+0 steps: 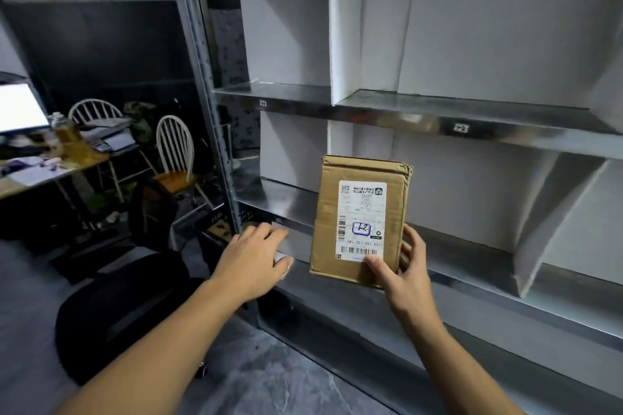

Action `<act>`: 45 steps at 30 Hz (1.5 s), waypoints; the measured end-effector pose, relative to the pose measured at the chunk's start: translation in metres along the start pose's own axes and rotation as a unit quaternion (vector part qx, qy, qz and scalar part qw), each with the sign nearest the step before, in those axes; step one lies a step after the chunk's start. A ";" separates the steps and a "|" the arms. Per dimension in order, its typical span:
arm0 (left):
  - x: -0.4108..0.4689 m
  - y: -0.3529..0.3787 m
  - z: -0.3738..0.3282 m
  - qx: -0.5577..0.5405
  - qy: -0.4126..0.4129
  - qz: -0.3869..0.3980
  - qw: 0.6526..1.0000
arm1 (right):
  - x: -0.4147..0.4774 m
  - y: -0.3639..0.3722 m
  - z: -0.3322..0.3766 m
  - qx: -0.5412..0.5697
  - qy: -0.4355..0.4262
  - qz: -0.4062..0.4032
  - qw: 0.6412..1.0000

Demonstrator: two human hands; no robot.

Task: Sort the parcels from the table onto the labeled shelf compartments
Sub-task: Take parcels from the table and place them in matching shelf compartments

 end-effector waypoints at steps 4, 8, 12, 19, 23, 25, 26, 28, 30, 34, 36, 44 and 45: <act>0.017 0.015 0.049 0.007 -0.024 0.004 1.000 | 0.027 0.047 -0.015 0.000 0.015 0.027 1.000; 0.040 0.034 0.100 0.019 -0.028 0.017 0.999 | 0.062 0.101 -0.034 -0.005 0.023 0.045 0.999; 0.076 0.052 0.165 0.030 -0.012 0.025 0.999 | 0.106 0.172 -0.055 -0.007 0.026 0.051 0.998; 0.157 0.078 0.260 0.023 0.031 0.044 0.998 | 0.192 0.260 -0.083 -0.022 0.055 -0.007 0.998; 0.201 0.090 0.296 0.009 0.046 0.046 0.998 | 0.235 0.299 -0.103 -0.019 0.075 -0.037 0.996; 0.219 0.101 0.307 -0.002 0.052 0.053 0.997 | 0.252 0.313 -0.115 -0.021 0.088 -0.049 0.995; 0.226 0.105 0.309 -0.005 0.056 0.052 0.997 | 0.260 0.318 -0.120 -0.021 0.093 -0.051 0.994; 0.244 0.112 0.315 -0.012 0.066 0.050 0.997 | 0.279 0.330 -0.130 -0.027 0.105 -0.052 0.993; 0.264 0.119 0.319 -0.017 0.072 0.047 0.996 | 0.300 0.340 -0.142 -0.041 0.112 -0.063 0.991; 0.298 0.141 0.323 -0.035 0.071 0.068 0.995 | 0.337 0.357 -0.167 -0.051 0.122 -0.068 0.989; 0.308 0.156 0.325 -0.046 0.075 0.092 0.992 | 0.348 0.364 -0.183 -0.046 0.138 -0.064 0.987; 0.331 0.196 0.336 -0.070 0.072 0.135 0.986 | 0.366 0.380 -0.242 -0.050 0.199 -0.069 0.976; 0.332 0.199 0.339 -0.073 0.071 0.136 0.985 | 0.370 0.382 -0.246 -0.045 0.201 -0.064 0.977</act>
Point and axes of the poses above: each hand's wrist, its own x-axis towards the middle knuckle, its own y-axis out of the palm, z = x × y, the point moved 9 cm from there along x, towards the middle knuckle, and after that the axes turned 1 degree about z, right-handed, at the moved point
